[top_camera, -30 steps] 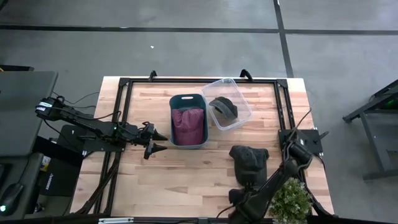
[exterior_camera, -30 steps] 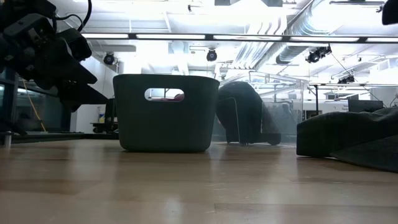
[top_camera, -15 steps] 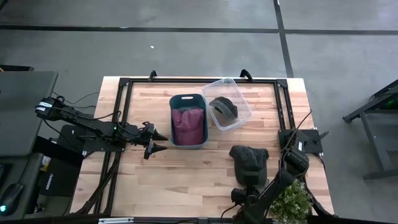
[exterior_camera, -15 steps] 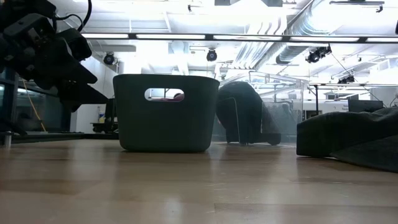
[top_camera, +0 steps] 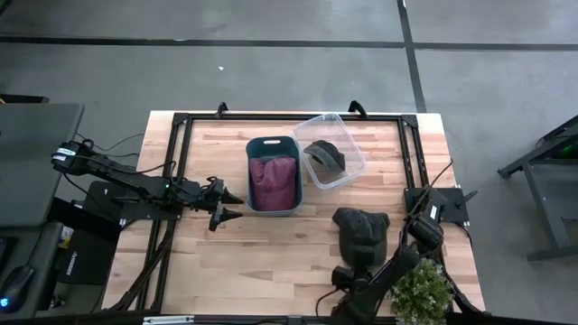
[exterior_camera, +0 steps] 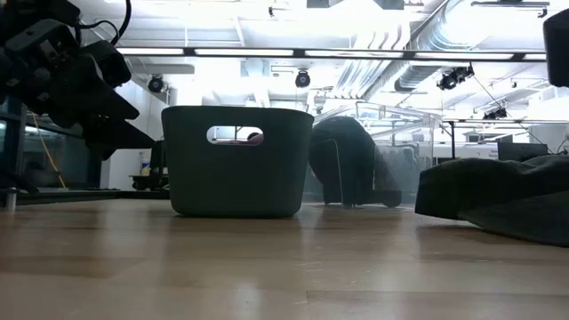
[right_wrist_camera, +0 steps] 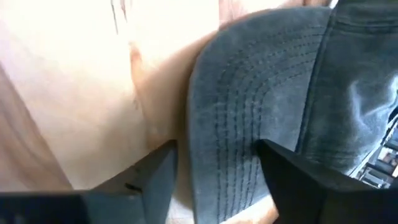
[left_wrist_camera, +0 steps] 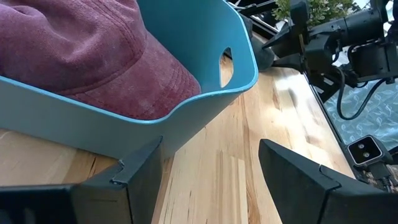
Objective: Pick & Place hat
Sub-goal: Put the black cap into the transparent bin
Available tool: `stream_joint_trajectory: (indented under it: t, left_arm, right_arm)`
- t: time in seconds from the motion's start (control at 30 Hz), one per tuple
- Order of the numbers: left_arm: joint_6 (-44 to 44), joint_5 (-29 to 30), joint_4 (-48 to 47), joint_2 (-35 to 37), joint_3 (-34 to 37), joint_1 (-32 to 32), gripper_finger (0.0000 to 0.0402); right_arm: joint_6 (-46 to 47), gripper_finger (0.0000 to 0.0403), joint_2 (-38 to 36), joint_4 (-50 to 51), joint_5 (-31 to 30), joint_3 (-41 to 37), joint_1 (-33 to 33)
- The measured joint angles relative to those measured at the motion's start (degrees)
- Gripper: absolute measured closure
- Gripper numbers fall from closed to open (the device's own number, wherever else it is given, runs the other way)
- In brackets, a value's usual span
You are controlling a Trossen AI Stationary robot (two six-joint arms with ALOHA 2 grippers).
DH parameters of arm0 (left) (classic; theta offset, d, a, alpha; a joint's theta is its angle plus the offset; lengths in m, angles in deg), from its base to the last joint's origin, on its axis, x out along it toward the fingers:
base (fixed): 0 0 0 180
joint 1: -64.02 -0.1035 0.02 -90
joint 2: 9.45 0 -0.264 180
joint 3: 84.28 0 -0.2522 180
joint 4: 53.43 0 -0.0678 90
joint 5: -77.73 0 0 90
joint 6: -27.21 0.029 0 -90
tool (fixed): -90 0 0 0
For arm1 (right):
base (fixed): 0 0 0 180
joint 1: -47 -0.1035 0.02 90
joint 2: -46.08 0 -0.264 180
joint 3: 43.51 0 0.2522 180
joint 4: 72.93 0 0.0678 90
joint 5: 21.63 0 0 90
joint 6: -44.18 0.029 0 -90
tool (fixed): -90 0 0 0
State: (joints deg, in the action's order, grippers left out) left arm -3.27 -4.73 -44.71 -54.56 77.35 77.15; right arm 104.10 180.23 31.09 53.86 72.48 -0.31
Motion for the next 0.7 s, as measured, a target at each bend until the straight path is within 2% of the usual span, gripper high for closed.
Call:
stream_joint_trajectory:
  t: [0.33, 0.53, 0.7]
  left_arm:
    - [0.00, 0.00, -0.02, 0.00, 0.01, 0.01, 0.0156]
    - [0.00, 0.00, 0.00, 0.01, 0.00, 0.01, 0.0156]
    - [0.00, -0.01, 0.00, -0.02, 0.01, 0.02, 0.0156]
  right_arm:
    - [0.08, 0.0369, 0.00, 0.65, 1.60, 0.24, 0.46]
    - [0.04, 0.0378, 0.00, 0.50, 2.07, 0.46, 0.46]
    - [-0.84, 0.0379, 0.02, 0.07, 0.47, 3.89, 0.71]
